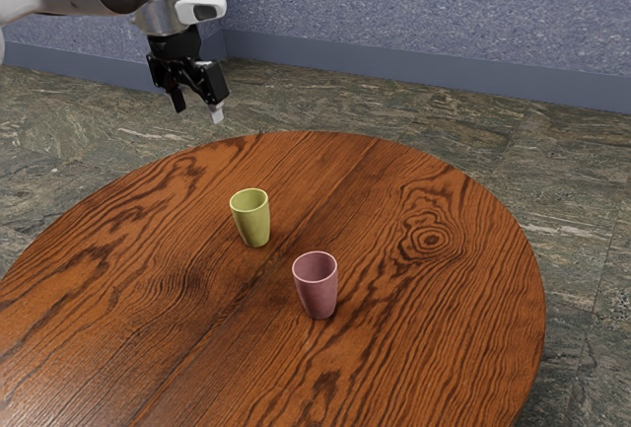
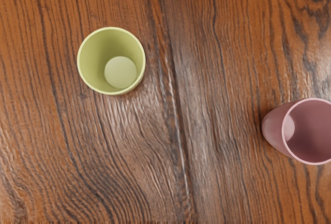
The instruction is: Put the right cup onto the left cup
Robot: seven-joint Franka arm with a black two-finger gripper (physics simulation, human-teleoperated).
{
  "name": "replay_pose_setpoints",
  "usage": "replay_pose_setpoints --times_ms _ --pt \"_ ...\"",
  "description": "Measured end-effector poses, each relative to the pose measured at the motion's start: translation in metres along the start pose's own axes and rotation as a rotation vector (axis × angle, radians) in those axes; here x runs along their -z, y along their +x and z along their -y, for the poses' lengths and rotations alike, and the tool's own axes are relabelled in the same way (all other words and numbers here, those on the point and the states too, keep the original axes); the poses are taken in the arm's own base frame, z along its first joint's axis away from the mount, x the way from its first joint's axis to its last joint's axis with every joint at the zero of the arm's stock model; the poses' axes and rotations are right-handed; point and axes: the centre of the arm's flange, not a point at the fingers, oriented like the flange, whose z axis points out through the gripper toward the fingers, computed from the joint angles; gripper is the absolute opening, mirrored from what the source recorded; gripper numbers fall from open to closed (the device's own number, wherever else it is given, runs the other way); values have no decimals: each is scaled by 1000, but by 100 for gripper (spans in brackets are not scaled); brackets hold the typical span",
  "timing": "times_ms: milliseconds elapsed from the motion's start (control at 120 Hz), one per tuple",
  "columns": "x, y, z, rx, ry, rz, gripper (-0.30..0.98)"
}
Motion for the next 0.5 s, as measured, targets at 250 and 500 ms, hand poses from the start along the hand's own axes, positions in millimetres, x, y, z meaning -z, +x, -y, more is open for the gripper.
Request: replay_pose_setpoints --times_ms 250,500 --pt "0 0 0 4 0 1 69" --pt "-27 5 -41 -61 -16 37 69"
